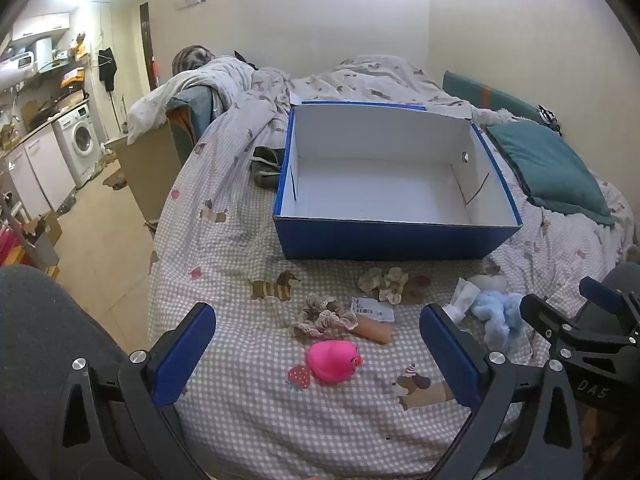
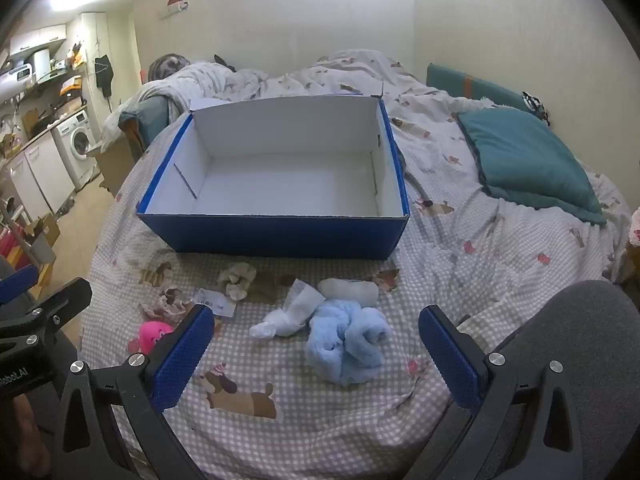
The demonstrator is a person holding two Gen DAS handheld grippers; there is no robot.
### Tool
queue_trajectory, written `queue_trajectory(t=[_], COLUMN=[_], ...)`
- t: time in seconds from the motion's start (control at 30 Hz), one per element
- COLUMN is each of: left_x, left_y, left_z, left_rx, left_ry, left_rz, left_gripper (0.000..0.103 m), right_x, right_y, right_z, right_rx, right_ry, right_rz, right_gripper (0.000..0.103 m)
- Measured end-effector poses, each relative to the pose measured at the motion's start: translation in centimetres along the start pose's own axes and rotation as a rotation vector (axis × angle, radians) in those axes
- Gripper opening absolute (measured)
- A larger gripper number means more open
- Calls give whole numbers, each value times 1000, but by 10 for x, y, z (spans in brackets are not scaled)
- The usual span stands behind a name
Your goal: Organize soft objects
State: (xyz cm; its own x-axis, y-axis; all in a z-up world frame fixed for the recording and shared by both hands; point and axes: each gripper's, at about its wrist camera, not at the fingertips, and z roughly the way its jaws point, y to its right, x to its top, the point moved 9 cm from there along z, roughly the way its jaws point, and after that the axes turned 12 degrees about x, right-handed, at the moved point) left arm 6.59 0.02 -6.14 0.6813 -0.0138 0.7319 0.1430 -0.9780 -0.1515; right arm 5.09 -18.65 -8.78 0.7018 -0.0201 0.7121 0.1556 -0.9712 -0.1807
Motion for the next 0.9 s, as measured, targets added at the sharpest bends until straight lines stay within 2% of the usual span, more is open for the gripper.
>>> queue_trajectory(t=[0.9], left_x=[0], left_y=[0], left_z=[-1], left_rx=[-4], left_ry=[-6], left_rz=[1], left_gripper=[102], right_x=[-1], right_y=[1], right_z=[0], right_rx=[-2], right_ry=[-9], right_rz=[5], right_gripper=[103])
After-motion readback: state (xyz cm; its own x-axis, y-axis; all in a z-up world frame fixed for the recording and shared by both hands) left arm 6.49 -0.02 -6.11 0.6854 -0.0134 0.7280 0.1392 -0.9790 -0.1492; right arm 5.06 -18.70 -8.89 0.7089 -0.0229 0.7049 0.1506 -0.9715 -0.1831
